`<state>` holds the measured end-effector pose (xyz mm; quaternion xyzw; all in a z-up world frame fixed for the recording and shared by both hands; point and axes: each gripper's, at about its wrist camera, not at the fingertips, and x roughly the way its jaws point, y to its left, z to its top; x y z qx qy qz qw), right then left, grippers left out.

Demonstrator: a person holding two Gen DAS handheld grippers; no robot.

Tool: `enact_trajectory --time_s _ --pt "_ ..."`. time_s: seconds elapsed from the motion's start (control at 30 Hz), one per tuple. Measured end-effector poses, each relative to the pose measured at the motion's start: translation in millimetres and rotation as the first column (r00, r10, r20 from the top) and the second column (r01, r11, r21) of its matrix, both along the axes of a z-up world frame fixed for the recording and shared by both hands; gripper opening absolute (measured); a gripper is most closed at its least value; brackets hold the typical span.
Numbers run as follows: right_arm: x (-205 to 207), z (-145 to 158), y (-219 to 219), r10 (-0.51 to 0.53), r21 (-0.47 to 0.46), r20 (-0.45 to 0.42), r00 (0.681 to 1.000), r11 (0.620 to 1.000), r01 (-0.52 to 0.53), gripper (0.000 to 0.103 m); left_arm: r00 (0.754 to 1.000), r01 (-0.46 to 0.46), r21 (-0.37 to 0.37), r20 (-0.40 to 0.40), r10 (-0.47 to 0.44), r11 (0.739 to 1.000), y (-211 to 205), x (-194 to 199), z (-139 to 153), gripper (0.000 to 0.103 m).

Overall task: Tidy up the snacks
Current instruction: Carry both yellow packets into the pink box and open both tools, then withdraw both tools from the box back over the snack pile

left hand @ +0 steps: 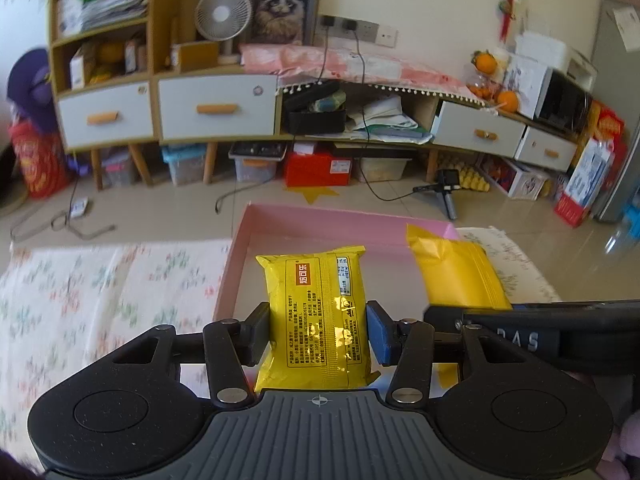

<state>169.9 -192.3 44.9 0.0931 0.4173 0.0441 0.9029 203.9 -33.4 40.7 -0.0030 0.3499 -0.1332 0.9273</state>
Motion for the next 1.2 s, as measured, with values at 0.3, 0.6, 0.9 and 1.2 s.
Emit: enact_trajectory --time_s 0.3,0.6,0.9,1.2 --pt "20.0 -23.4 -6.2 -0.030 -0.013 -0.013 0.999 0.999 0.030 0.035 1.000 0.015 0.069 -0.022 -0.014 0.997 -1.9 34.0 -41.2 0.047" --pt "23.9 -35.2 -5.3 -0.027 -0.013 -0.050 0.998 1.000 0.026 0.036 0.996 0.000 0.142 -0.089 0.012 0.990 0.5 29.1 -59.8 0.048" --pt "19.0 -33.2 -1.9 -0.016 -0.028 -0.057 0.998 1.000 0.014 0.040 0.992 -0.026 0.139 -0.119 0.043 0.990 4.8 20.3 -57.9 0.049" --pt "7.3 -10.2 -2.9 -0.016 -0.036 -0.002 1.000 0.999 0.016 0.075 0.999 -0.010 0.135 -0.046 0.016 0.991 2.7 1.8 -34.1 0.080"
